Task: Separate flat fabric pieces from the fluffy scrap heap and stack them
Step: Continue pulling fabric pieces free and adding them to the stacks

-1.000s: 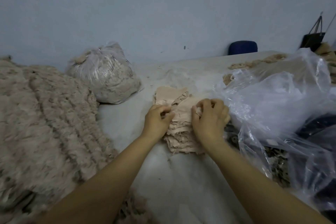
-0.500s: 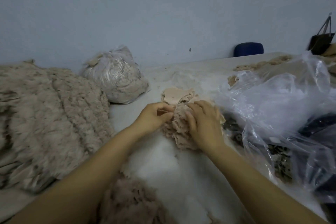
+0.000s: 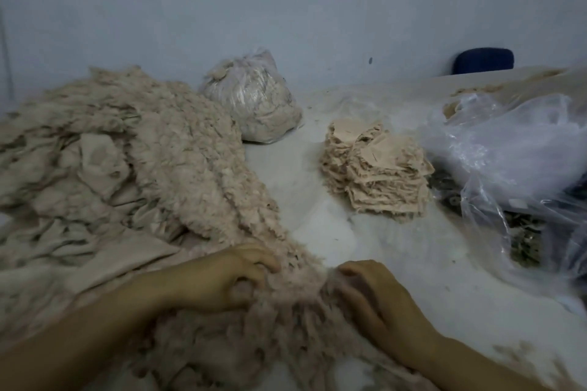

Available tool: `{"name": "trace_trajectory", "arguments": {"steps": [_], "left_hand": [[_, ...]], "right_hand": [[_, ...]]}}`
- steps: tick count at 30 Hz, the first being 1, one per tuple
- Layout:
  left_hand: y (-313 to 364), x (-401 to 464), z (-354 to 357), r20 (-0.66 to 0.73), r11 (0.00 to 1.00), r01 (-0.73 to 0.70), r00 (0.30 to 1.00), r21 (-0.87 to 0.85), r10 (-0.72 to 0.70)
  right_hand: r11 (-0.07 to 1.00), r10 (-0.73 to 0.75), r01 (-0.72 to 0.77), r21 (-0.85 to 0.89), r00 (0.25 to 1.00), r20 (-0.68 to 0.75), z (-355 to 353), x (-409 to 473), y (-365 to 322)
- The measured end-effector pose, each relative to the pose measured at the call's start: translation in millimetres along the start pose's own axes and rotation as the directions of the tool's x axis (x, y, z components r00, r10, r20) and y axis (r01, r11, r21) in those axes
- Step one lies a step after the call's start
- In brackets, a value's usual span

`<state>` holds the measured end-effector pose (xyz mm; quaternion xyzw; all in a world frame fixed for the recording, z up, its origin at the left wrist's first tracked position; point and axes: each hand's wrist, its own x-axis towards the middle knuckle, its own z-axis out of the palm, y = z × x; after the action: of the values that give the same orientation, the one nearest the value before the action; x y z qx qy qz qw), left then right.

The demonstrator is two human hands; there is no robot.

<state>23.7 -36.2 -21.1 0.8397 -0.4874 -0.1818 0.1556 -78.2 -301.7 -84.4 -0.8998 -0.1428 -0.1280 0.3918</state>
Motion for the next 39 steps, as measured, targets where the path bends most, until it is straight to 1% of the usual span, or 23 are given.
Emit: {"name": "trace_trajectory", "arguments": {"steps": [3, 5, 7, 8, 10, 11, 12, 14, 15, 17, 19, 22, 23, 25, 27, 29, 30, 31, 33, 34, 35, 36, 39], "left_hand": [[5, 4, 10, -0.213, 0.966, 0.064, 0.970, -0.252, -0.119], [12, 9, 11, -0.325, 0.934, 0.061, 0.928, -0.351, -0.183], [20, 14, 13, -0.402, 0.897, 0.029, 0.887, -0.442, -0.227], [22, 17, 14, -0.426, 0.873, 0.001, 0.873, -0.488, -0.239], [27, 21, 14, -0.475, 0.824, -0.067, 0.842, -0.563, -0.256], [29, 24, 15, -0.487, 0.792, -0.097, 0.832, -0.602, -0.268], [30, 28, 16, -0.487, 0.759, -0.120, 0.827, -0.640, -0.280], [36, 40, 21, -0.478, 0.741, -0.142, 0.838, -0.656, -0.263], [40, 47, 24, -0.479, 0.763, -0.133, 0.842, -0.633, -0.250], [45, 61, 29, -0.516, 0.835, -0.100, 0.823, -0.540, -0.236], [41, 67, 35, -0.556, 0.895, -0.035, 0.794, -0.445, -0.246], [29, 61, 38, -0.517, 0.871, 0.025, 0.797, -0.490, -0.313], [26, 61, 38, -0.504, 0.858, 0.038, 0.796, -0.512, -0.336], [25, 62, 35, -0.460, 0.844, 0.090, 0.805, -0.529, -0.374], [35, 71, 32, -0.379, 0.832, 0.141, 0.840, -0.536, -0.387], [48, 85, 33, -0.336, 0.807, 0.106, 0.871, -0.581, -0.357], [54, 91, 35, -0.327, 0.771, 0.080, 0.874, -0.631, -0.359], [58, 96, 37, -0.322, 0.699, 0.042, 0.867, -0.714, -0.380], [58, 104, 43, -0.283, 0.471, -0.046, 0.849, -0.881, -0.446], [58, 107, 46, -0.276, 0.391, -0.081, 0.837, -0.917, -0.473], [57, 109, 48, -0.273, 0.362, -0.091, 0.826, -0.928, -0.494], [57, 111, 51, -0.291, 0.366, -0.103, 0.811, -0.925, -0.508], [61, 114, 51, -0.335, 0.363, -0.142, 0.763, -0.921, -0.552]], "right_hand": [[0.999, -0.039, 0.040, -0.013, 0.998, 0.046, 6, 3, -19], [0.997, -0.061, 0.063, -0.037, 0.996, 0.060, 14, 8, -29], [0.998, -0.062, 0.062, 0.001, 0.998, -0.029, 23, 12, -37], [0.997, 0.002, 0.007, 0.076, 0.994, -0.109, 23, 14, -36], [0.955, 0.204, -0.144, 0.261, 0.954, -0.221, 18, 19, -35], [0.930, 0.249, -0.169, 0.328, 0.943, -0.220, 14, 21, -35], [0.915, 0.248, -0.174, 0.364, 0.954, -0.168, 9, 22, -36], [0.922, 0.183, -0.172, 0.347, 0.983, 0.001, 6, 26, -36], [0.939, 0.156, -0.155, 0.309, 0.988, 0.020, 6, 29, -37], [0.948, 0.196, -0.162, 0.274, 0.975, -0.102, 9, 38, -35], [0.919, 0.320, -0.237, 0.316, 0.915, -0.245, 5, 48, -25], [0.809, 0.496, -0.275, 0.519, 0.793, -0.353, -16, 51, -12], [0.797, 0.515, -0.281, 0.535, 0.779, -0.358, -23, 50, -6], [0.831, 0.500, -0.353, 0.430, 0.811, -0.302, -29, 48, -2], [0.861, 0.462, -0.394, 0.322, 0.871, -0.170, -24, 47, -5], [0.845, 0.437, -0.402, 0.353, 0.899, -0.023, -18, 47, -14], [0.819, 0.431, -0.402, 0.410, 0.902, 0.025, -16, 48, -19], [0.797, 0.432, -0.398, 0.454, 0.901, 0.032, -15, 48, -20], [0.795, 0.462, -0.390, 0.465, 0.885, -0.047, -17, 49, -15], [0.810, 0.465, -0.381, 0.446, 0.881, -0.091, -19, 49, -11], [0.819, 0.459, -0.371, 0.438, 0.882, -0.110, -20, 48, -6], [0.815, 0.457, -0.364, 0.451, 0.882, -0.113, -20, 46, -3], [0.757, 0.453, -0.332, 0.563, 0.887, -0.086, -17, 43, 4]]}}
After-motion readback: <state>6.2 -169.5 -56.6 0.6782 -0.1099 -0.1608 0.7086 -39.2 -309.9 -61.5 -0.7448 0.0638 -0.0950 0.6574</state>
